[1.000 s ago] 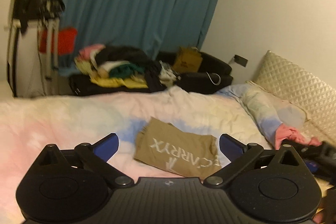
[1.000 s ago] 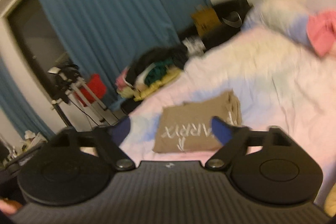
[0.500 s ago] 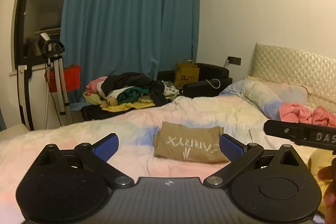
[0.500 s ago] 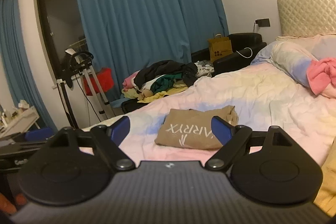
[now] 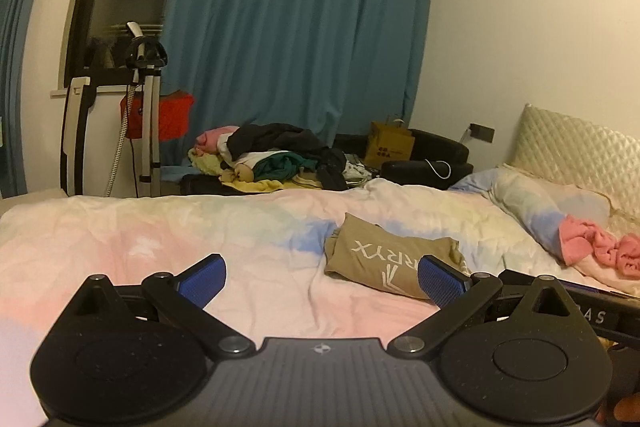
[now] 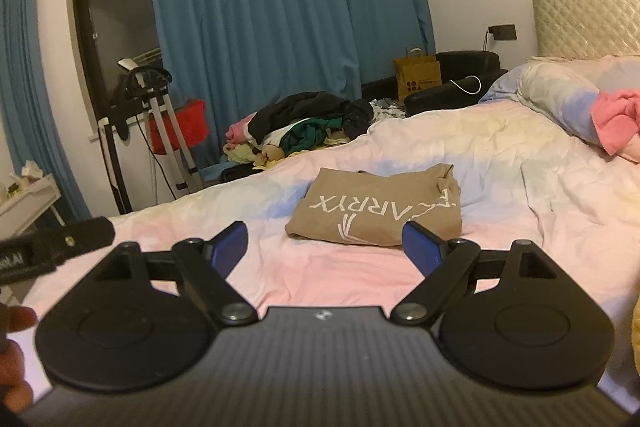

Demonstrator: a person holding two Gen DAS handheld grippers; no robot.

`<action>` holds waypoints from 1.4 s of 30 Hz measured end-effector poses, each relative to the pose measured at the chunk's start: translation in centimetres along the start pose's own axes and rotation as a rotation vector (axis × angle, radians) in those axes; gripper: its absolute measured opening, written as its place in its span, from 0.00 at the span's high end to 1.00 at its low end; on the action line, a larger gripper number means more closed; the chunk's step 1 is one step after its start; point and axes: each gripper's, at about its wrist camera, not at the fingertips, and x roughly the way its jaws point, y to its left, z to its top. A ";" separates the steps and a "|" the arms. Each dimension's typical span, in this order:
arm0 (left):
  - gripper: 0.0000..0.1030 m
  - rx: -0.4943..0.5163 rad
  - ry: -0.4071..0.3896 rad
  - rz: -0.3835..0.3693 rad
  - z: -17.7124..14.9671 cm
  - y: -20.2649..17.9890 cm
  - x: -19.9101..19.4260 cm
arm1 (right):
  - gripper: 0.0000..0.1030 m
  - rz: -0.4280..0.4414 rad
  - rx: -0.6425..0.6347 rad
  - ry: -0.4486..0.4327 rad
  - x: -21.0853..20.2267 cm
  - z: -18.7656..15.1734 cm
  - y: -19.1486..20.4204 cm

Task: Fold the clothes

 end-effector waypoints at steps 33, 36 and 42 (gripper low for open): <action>0.00 0.029 0.008 0.022 -0.8 -0.7 -0.4 | 0.17 -0.032 -0.032 0.017 -0.1 -1.2 0.9; 0.00 0.027 0.009 0.022 -0.9 -0.6 -0.4 | 0.17 -0.032 -0.024 0.021 -0.1 -1.2 0.8; 0.00 0.029 0.007 0.024 -0.9 -0.8 -0.4 | 0.17 -0.034 -0.022 0.021 -0.1 -1.3 0.8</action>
